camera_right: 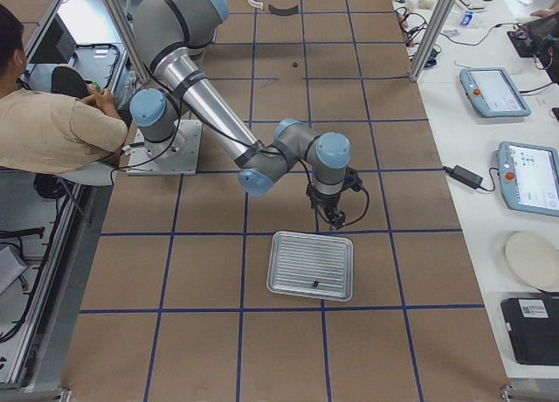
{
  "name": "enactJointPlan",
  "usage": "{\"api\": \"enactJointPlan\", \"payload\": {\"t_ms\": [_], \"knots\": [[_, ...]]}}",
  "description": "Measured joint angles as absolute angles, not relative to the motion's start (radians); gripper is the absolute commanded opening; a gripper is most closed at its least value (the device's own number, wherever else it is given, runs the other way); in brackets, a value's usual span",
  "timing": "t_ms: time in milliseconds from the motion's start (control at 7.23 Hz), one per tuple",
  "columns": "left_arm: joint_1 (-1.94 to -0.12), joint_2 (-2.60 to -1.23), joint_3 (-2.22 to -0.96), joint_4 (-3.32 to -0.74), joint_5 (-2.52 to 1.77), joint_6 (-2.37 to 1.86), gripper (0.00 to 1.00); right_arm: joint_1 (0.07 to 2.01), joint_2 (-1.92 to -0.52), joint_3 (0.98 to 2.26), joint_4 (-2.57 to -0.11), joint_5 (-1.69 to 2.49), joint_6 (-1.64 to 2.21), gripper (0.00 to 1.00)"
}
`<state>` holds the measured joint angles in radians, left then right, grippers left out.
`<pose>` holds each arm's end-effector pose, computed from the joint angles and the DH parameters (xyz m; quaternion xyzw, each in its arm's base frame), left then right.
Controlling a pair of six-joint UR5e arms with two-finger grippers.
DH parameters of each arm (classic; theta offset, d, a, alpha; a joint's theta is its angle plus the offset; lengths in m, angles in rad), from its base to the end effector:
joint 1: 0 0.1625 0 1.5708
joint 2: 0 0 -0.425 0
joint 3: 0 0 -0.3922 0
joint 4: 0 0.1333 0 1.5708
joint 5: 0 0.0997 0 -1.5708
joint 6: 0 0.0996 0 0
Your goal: Place bearing gear from tray to pile
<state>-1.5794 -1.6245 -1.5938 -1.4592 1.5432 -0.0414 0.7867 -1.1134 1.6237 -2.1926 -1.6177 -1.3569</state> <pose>-0.1405 -0.5158 0.4608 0.0162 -0.9996 0.0171 0.0142 -0.3609 -0.5440 0.2645 0.2807 -0.9579 0.0062 0.0601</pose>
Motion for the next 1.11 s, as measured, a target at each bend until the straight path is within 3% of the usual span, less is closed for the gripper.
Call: {"api": "enactJointPlan", "payload": {"t_ms": [553, 830, 968, 1107], "knots": [[-1.580, -1.624, -1.594, -1.461, 1.543, -0.041, 1.00, 0.655, -0.900, 1.376, -2.053, -1.577, -1.632, 1.00], [-1.580, -1.624, -1.595, -1.461, 1.543, -0.041, 1.00, 0.651, -0.856, 1.334, -2.045, -1.545, -1.751, 1.00], [-1.580, -1.624, -1.595, -1.461, 1.543, -0.041, 1.00, 0.651, -0.847, 1.328, -2.047, -1.546, -1.798, 0.98], [-1.580, -1.624, -1.595, -1.461, 1.543, -0.041, 1.00, 0.651, -0.842, 1.323, -2.049, -1.553, -1.827, 0.83]]}}
